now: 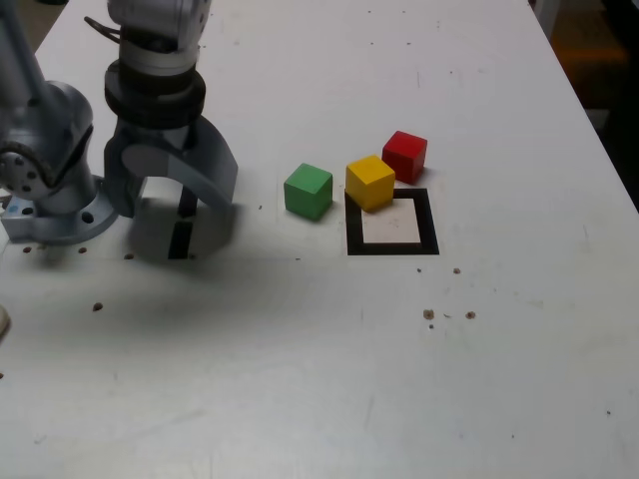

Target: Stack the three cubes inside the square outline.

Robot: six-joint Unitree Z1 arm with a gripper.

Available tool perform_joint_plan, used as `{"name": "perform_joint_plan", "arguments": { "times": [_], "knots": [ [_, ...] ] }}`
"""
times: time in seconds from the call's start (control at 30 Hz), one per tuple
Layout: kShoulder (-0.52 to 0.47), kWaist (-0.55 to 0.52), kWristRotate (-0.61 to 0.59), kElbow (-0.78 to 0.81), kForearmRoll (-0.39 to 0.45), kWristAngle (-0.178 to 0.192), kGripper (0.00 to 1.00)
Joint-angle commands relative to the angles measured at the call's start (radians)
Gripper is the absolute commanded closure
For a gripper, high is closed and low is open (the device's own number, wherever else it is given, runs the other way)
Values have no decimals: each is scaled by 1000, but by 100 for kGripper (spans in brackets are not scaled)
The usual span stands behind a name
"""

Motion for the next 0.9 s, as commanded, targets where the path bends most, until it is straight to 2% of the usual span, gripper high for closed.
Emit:
{"name": "perform_joint_plan", "arguments": {
  "times": [0.0,0.87],
  "knots": [
    [1,-1,-6,1,1,3,0],
    [-11,-1,-15,-5,18,3,0]
  ]
}}
